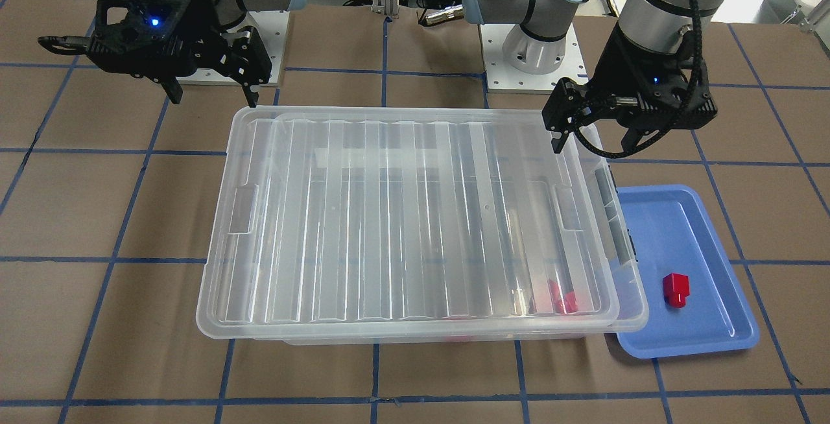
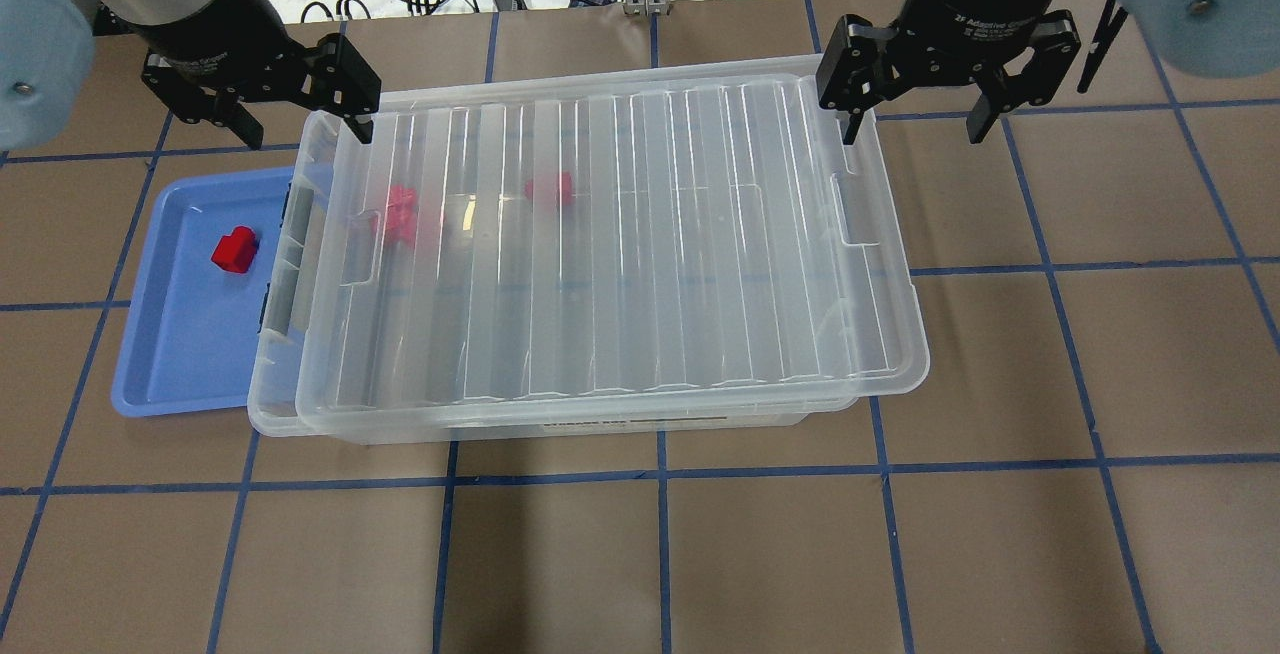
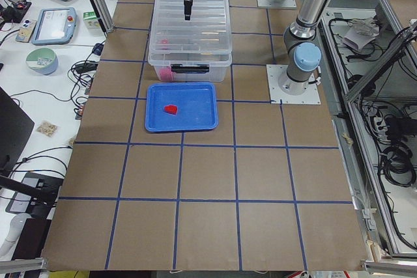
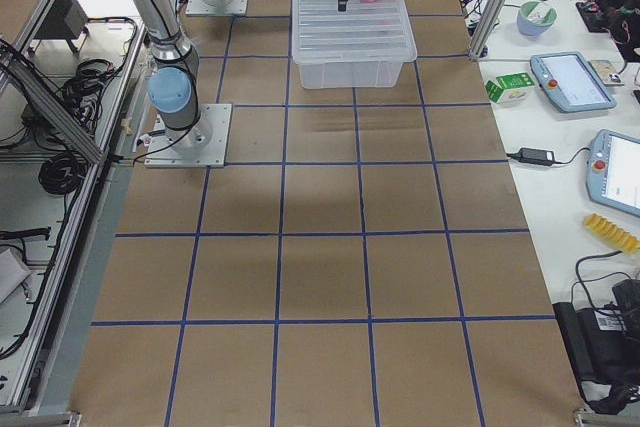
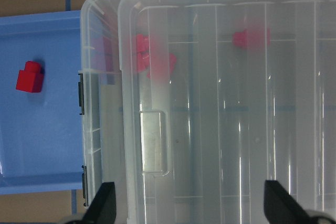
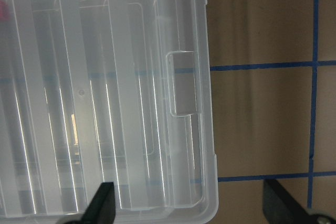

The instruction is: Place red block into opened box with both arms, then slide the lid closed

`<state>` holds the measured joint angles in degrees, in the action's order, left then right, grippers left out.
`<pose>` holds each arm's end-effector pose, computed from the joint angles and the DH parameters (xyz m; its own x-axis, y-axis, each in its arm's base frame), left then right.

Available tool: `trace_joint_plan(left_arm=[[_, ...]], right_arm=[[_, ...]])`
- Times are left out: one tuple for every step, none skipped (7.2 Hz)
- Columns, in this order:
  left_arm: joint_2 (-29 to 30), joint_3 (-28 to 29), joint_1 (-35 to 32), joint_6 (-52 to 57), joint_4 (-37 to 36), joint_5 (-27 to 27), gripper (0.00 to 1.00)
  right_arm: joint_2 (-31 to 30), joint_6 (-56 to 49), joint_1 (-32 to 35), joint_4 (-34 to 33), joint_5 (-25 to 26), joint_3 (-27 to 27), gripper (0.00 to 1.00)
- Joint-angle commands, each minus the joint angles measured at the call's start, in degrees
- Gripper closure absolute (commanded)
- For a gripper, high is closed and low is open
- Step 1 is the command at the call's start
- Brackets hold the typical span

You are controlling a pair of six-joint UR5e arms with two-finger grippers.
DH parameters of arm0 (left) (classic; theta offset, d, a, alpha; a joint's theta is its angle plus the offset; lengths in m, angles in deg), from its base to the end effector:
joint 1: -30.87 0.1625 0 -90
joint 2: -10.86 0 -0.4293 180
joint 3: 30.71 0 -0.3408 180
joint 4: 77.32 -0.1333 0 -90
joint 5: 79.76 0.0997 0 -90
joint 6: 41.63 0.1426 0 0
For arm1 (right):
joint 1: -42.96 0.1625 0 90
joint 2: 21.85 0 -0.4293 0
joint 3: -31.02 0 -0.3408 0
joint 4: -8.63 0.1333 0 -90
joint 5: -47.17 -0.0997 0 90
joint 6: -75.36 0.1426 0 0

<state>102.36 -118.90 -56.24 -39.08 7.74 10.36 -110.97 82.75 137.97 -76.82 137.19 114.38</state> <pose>-0.1094 -0.4705 0.4606 -1.0000 -0.0063 -0.0062 -0.0057 0.9958 -0.0913 0.1719 -0.4350 0.4855 -0.9991 0.0415 -0.0024 0.0415 0.9989 -0.0210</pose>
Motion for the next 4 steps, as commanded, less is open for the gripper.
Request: trace_joint_plan(left_arm=[[0.08, -0.05, 0.0, 0.0, -0.07, -0.03, 0.0], [-0.01, -0.05, 0.0, 0.0, 0.01, -0.03, 0.0], [-0.01, -0.31, 0.0, 0.0, 0.01, -0.03, 0.0], [0.08, -0.49, 0.0, 0.17, 0.1, -0.03, 0.0]], right_arm=[[0.0, -0.01, 0.0, 0.02, 0.07, 0.05, 0.0], [0.0, -0.01, -0.09, 0.02, 0.07, 0.05, 0.0], [0.0, 0.08, 0.0, 0.1, 0.07, 0.31, 0.0], [0.0, 0.17, 0.0, 0.02, -0.28, 0.58, 0.0]])
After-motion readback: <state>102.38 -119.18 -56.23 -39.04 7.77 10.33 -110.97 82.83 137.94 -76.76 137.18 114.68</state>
